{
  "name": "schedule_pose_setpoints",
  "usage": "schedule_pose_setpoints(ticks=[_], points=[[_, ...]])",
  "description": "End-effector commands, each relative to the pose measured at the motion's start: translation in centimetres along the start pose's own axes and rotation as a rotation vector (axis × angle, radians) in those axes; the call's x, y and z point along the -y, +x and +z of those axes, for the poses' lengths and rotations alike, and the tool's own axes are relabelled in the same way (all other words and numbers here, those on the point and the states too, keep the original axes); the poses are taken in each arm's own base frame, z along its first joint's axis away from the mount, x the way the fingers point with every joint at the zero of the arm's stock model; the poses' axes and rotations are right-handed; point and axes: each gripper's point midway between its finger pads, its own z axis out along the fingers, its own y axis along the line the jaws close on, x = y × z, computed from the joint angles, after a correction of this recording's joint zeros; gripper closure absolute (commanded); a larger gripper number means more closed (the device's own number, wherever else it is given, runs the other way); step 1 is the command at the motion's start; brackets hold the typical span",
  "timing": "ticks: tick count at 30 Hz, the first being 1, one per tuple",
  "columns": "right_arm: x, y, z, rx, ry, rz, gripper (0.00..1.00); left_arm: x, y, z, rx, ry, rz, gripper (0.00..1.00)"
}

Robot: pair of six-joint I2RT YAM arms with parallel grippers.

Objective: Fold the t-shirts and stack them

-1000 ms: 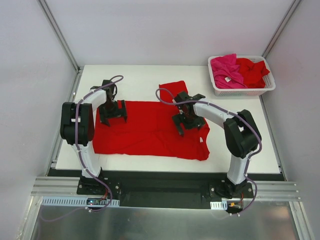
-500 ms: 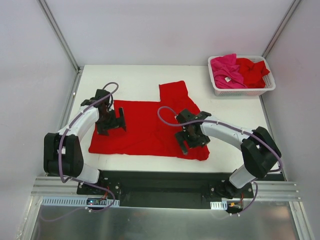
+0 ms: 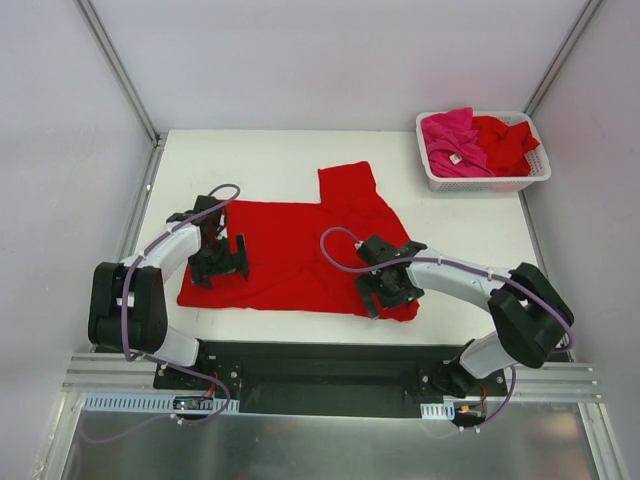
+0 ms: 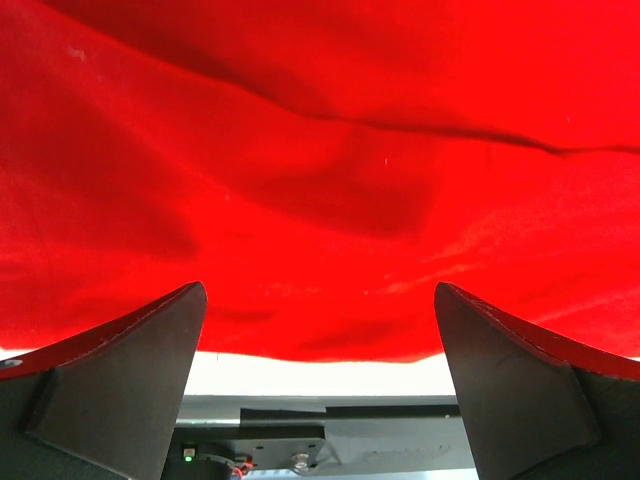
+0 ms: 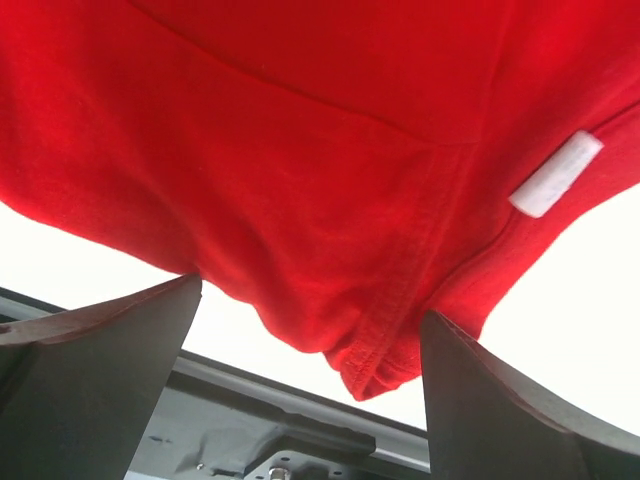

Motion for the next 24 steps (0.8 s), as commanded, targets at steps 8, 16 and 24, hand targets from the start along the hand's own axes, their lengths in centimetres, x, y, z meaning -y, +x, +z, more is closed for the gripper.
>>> schedule_pose_setpoints(ticks=[8, 16, 24], points=[[0.6, -4.3, -2.9, 0.154, 0.044, -0.021, 0.04, -0.1, -1.2, 0.7, 0.023, -0.015, 0.031, 0.01], [0.3, -3.6, 0.7, 0.055, 0.022, -0.017, 0.04, -0.2, -1.2, 2.2, -0.017, -0.026, 0.021, 0.01], [1.8, -2.7, 1.7, -0.022, 0.005, 0.057, 0.04, -1.2, -1.7, 2.6, -0.019, -0.023, -0.037, 0.01]])
